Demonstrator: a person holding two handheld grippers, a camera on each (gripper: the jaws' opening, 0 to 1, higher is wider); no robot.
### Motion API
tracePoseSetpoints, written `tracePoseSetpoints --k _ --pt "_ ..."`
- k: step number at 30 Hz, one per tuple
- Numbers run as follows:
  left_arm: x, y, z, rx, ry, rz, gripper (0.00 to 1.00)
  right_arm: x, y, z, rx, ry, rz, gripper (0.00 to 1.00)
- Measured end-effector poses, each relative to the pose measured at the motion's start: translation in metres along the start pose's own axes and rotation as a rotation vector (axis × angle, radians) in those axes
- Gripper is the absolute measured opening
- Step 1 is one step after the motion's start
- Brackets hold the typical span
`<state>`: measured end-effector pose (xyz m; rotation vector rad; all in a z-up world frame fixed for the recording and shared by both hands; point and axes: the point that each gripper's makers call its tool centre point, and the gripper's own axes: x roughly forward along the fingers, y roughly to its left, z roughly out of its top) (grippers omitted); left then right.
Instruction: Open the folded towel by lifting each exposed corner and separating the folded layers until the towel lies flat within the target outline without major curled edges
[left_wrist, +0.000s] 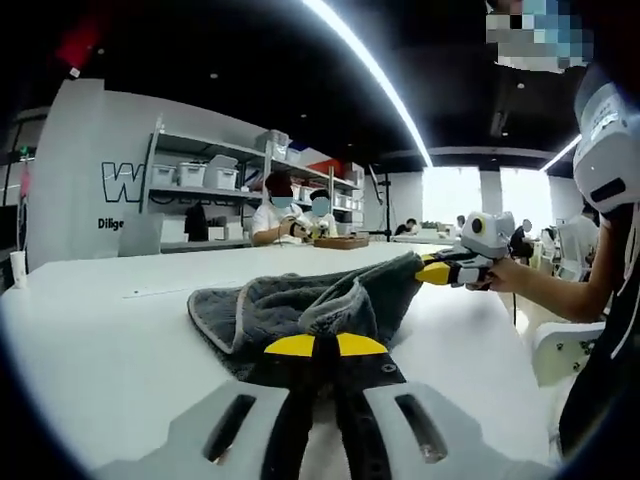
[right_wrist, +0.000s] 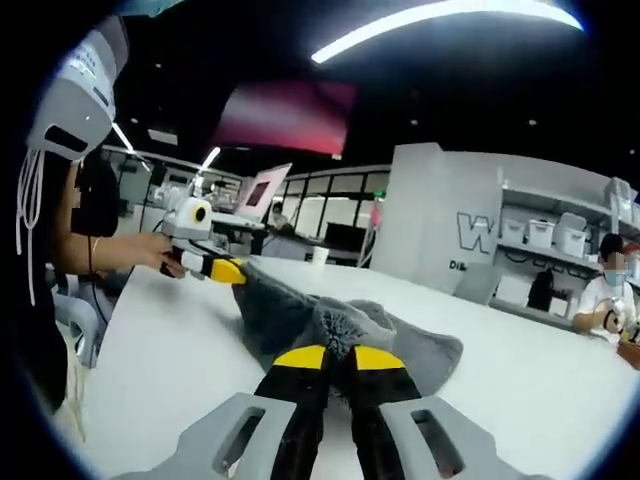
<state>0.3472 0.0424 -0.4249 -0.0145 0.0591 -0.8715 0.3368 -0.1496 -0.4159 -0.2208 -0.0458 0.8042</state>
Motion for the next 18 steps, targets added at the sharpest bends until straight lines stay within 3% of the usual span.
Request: tracePoseSetpoints --k 18 --pt "-0.018 -0.023 -0.028 0.041 0.094 -0.046 0.03 -0.022 0.018 -0.018 -0.009 0.062 0.002 0.02"
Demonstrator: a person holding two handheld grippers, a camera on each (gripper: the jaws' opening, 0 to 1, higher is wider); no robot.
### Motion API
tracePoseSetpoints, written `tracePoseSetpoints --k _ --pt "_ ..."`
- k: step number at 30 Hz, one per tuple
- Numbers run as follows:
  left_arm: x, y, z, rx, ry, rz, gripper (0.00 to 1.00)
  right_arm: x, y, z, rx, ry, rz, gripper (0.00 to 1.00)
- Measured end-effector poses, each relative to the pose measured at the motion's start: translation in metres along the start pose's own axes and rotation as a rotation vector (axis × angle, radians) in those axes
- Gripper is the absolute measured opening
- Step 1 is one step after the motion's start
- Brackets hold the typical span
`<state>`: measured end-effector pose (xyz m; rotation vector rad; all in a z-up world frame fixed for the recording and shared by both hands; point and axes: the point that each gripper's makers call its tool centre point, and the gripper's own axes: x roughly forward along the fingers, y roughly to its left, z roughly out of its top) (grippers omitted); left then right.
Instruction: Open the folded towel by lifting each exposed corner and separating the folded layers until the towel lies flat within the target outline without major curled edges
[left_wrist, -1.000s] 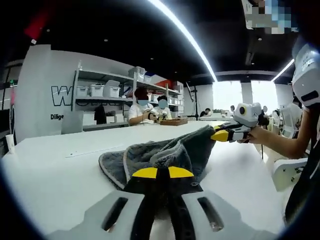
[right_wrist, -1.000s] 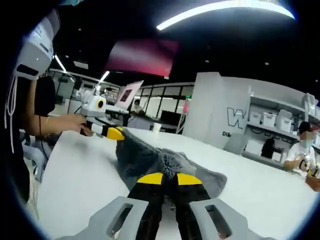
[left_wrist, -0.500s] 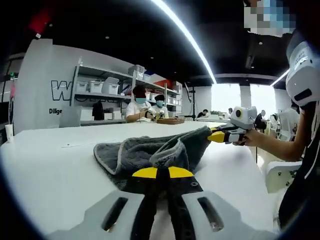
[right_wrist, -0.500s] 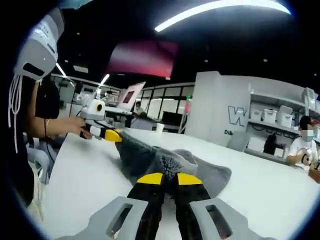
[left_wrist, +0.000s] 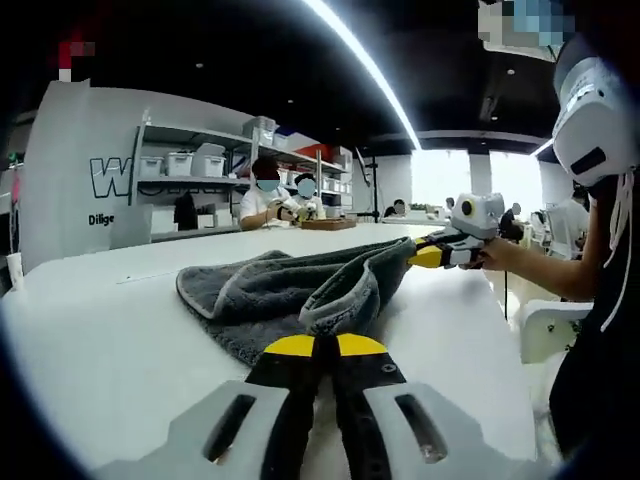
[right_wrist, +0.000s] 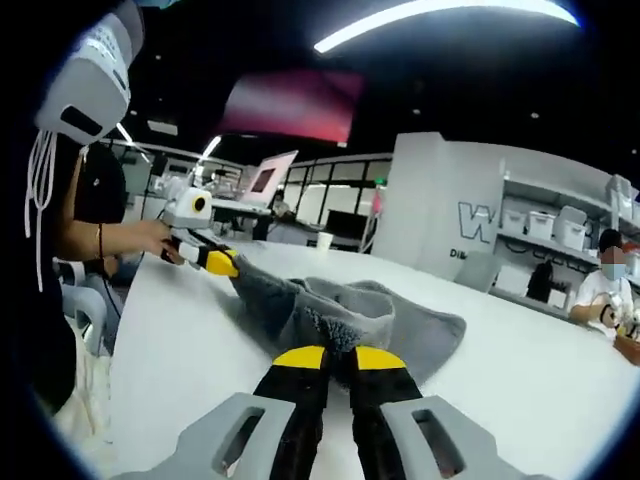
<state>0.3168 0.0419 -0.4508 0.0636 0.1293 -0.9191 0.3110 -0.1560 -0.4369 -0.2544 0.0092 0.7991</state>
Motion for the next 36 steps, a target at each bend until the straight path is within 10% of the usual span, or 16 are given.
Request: tracePoseSetpoints --k 36 --pt "-0.029 -0.027 -0.020 0.022 0.082 0.025 0.09 -0.040 0.014 -0.019 0.041 0.097 -0.040 0.00"
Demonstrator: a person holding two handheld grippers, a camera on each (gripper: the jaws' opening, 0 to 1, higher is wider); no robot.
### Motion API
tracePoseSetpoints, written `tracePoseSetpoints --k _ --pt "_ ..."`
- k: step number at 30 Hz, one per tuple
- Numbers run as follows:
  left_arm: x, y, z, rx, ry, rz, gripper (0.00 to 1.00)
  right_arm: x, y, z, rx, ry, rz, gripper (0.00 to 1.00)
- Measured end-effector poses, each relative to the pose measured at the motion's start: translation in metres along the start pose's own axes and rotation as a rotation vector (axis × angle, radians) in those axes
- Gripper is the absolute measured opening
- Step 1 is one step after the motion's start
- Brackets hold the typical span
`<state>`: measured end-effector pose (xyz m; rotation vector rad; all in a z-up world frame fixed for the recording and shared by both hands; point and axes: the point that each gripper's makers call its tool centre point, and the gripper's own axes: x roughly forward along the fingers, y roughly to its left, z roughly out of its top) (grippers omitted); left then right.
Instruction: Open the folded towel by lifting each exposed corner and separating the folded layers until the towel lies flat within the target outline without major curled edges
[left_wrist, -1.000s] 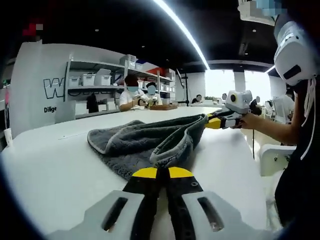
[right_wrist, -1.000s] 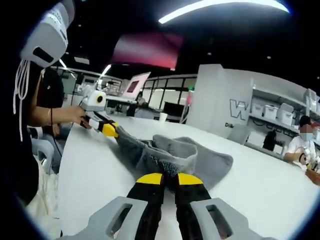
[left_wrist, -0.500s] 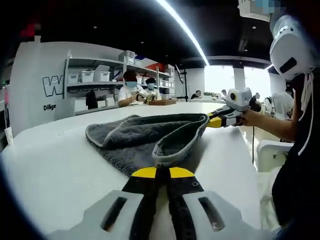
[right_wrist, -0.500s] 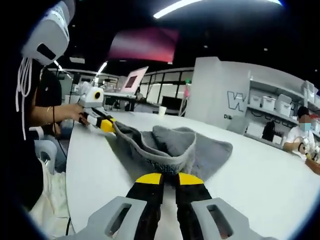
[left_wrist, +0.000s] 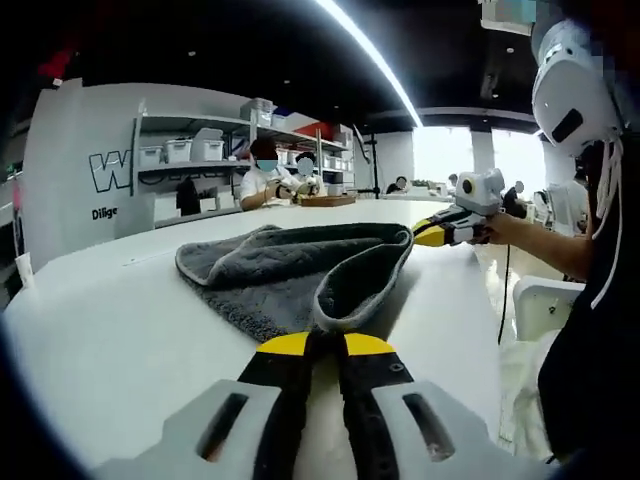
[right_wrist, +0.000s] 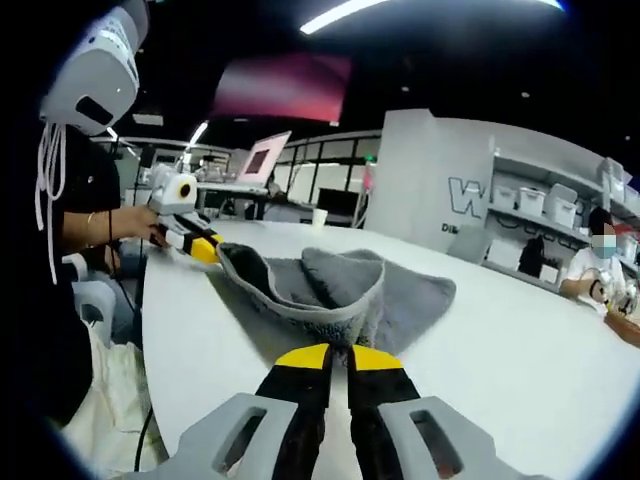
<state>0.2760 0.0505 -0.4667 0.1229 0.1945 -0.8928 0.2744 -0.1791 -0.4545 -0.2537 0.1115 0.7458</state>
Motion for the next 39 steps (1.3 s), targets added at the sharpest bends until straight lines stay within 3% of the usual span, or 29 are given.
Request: tracePoseSetpoints --k 4,11,19,22,28,32,39 --pt "-0.009 -0.001 -0.001 -0.007 0.012 0.004 0.07 -0.006 -0.002 0.008 -0.016 -0.012 -0.018 0.00" --pt "-0.025 0.003 0.010 -0.048 -0.046 0.028 0.04 -0.003 -0.004 0.023 -0.042 -0.036 -0.023 0.00" --pt "-0.017 0.016 0.023 -0.049 -0.089 0.055 0.01 0.009 0.005 0.040 -0.100 -0.044 0.020 0.00" --pt "-0.009 0.018 0.028 -0.047 -0.099 0.048 0.00 0.015 0.000 0.035 -0.068 0.035 -0.010 0.00" --pt "0.007 0.019 0.035 -0.062 -0.112 0.024 0.00 0.027 0.003 0.033 -0.157 0.119 -0.010 0.00" --pt "0.018 0.019 0.039 -0.032 -0.097 0.004 0.00 0.037 0.016 0.030 -0.244 0.193 0.058 0.00" --pt "0.032 0.020 0.037 0.016 -0.034 -0.018 0.02 0.050 0.021 0.030 -0.337 0.251 0.069 0.00"
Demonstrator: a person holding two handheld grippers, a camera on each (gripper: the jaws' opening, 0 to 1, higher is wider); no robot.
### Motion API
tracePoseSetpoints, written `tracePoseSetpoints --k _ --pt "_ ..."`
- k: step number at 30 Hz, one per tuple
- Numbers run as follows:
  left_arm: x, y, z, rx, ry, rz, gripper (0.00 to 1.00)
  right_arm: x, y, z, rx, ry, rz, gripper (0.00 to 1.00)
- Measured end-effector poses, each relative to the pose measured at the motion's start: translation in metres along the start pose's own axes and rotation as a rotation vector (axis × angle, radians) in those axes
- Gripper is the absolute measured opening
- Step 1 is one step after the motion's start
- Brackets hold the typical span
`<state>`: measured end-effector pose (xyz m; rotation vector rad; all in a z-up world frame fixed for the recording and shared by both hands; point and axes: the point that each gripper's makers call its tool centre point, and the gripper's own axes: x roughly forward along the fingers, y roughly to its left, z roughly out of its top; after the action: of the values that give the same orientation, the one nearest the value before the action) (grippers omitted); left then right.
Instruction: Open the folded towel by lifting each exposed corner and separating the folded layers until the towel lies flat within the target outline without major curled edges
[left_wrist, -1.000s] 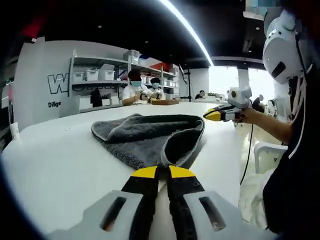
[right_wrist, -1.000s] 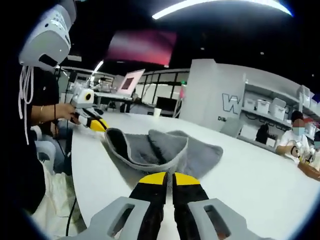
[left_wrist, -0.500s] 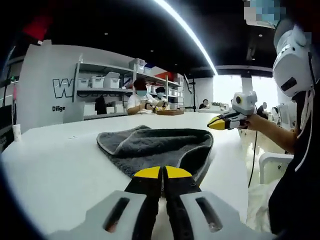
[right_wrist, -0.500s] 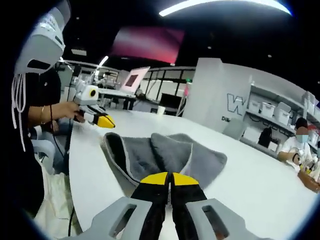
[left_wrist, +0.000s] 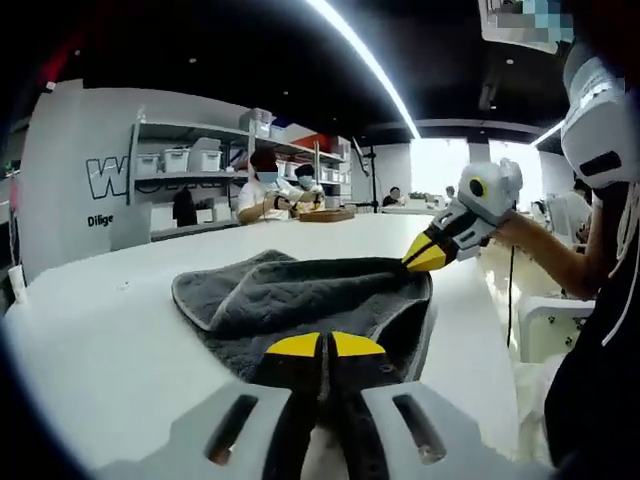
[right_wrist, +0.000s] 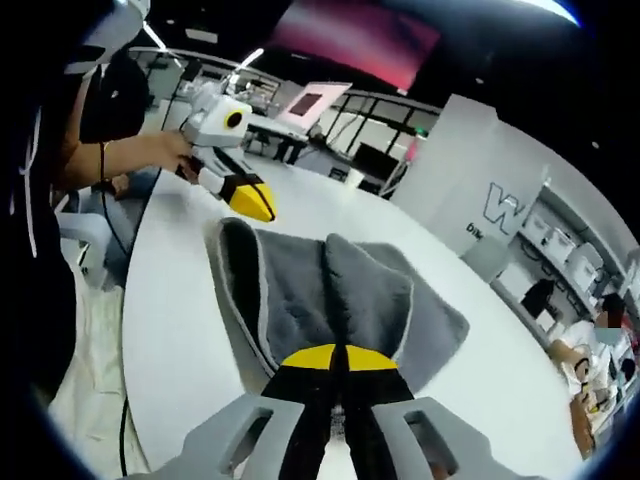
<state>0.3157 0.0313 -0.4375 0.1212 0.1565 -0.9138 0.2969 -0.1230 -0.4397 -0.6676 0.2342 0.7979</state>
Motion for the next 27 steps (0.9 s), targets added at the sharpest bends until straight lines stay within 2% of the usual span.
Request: tracePoseSetpoints --k 5,16,23,27 --pt "0.006 -0.001 -0.001 0.028 0.029 -0.013 0.01 0.002 0.000 -0.003 -0.005 0.019 0.009 0.00" --pt "0.007 -0.022 -0.009 0.068 0.089 -0.076 0.00 -0.001 0.014 -0.021 0.015 0.053 0.030 0.00" --pt "0.001 -0.032 -0.027 0.119 0.172 -0.099 0.00 -0.006 0.021 -0.026 0.031 0.051 0.029 0.00" --pt "-0.001 -0.036 -0.033 0.131 0.196 -0.106 0.00 -0.007 0.024 -0.029 0.042 0.054 0.032 0.00"
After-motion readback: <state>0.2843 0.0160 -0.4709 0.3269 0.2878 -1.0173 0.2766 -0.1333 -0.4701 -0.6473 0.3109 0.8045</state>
